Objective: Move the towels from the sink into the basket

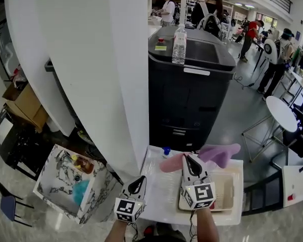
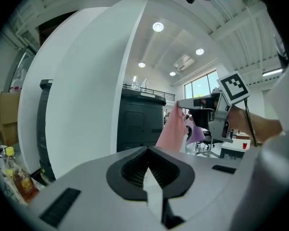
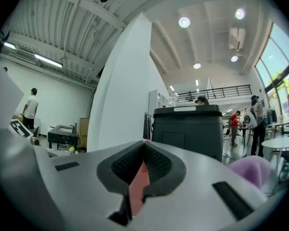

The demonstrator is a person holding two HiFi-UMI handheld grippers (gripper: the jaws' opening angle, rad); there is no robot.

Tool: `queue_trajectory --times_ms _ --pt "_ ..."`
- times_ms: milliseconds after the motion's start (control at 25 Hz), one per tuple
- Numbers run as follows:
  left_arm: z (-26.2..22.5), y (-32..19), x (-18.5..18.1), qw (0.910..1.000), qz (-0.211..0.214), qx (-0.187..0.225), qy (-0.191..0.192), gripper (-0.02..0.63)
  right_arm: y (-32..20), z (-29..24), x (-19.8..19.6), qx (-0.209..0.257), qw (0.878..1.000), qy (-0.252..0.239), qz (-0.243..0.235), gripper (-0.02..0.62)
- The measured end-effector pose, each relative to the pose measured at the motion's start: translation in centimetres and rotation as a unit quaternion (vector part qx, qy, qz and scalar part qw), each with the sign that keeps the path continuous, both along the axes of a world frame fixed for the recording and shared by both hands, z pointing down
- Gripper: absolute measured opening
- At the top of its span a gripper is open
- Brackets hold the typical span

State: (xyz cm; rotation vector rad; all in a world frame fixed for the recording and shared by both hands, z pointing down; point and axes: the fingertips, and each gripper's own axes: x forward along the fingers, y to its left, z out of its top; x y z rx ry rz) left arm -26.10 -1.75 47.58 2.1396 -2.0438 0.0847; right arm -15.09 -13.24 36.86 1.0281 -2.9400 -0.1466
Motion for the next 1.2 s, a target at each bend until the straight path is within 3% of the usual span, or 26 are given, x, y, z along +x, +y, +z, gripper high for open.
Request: queue_trajectory --times_ms 480,920,1200 --pt "-1.0 1.2 5.0 0.9960 0.086 0.018 -0.016 0.003 4.8 1.6 8.1 -0.006 0.996 0.010 0.090 0.031" --pt "-0.3 0.8 11.9 0.9853 0.170 0.008 -0.009 0.003 6.8 3.9 17.6 -0.031 0.981 0.028 0.190 0.031" --pt "0.9 -0.5 16.0 0.9799 0.199 -0.006 -0.004 0.003 6.5 6.3 22.8 -0.054 0.972 0.041 0.225 0.031"
